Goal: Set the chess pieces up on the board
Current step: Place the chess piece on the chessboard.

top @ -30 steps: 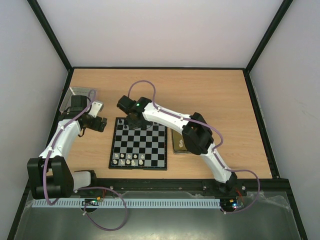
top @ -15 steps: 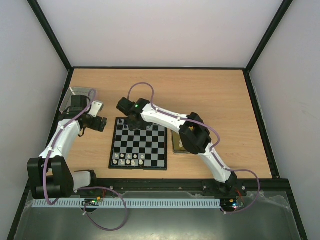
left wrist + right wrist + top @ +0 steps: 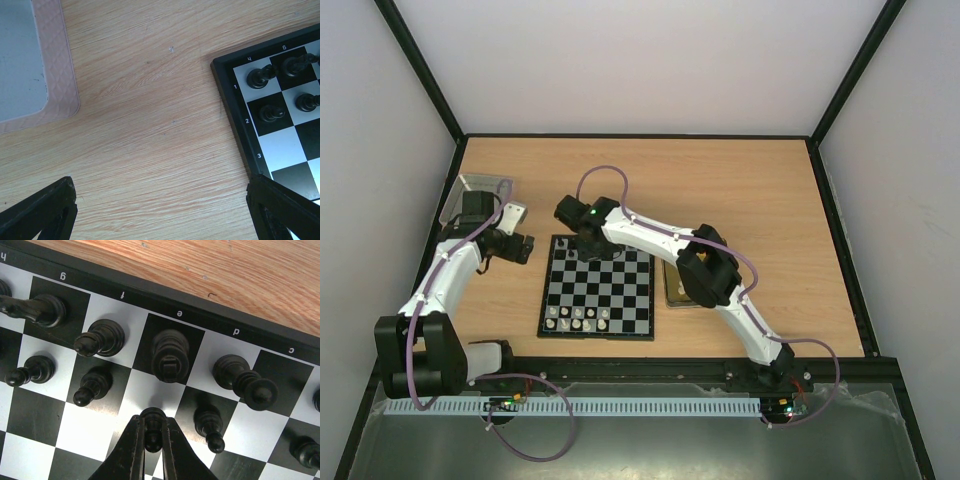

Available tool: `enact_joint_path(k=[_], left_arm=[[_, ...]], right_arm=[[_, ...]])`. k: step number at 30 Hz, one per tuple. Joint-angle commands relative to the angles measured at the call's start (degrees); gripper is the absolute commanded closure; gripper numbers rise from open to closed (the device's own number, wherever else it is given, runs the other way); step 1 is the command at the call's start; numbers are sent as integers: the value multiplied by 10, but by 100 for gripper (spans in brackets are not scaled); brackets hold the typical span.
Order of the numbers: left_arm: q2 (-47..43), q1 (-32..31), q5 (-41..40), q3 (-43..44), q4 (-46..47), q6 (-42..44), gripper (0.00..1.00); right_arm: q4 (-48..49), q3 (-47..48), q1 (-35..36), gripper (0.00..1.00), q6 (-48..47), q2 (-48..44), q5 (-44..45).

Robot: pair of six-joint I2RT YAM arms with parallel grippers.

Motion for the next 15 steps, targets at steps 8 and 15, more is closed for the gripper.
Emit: enact_joint_path(k=[8, 15], left_arm=[[-2, 2, 3, -7, -2, 1, 7], [1, 2, 2, -10, 1, 0, 7]], right_arm=[[1, 3, -8, 93, -6, 6, 4], [4, 6, -9, 93, -6, 13, 1]])
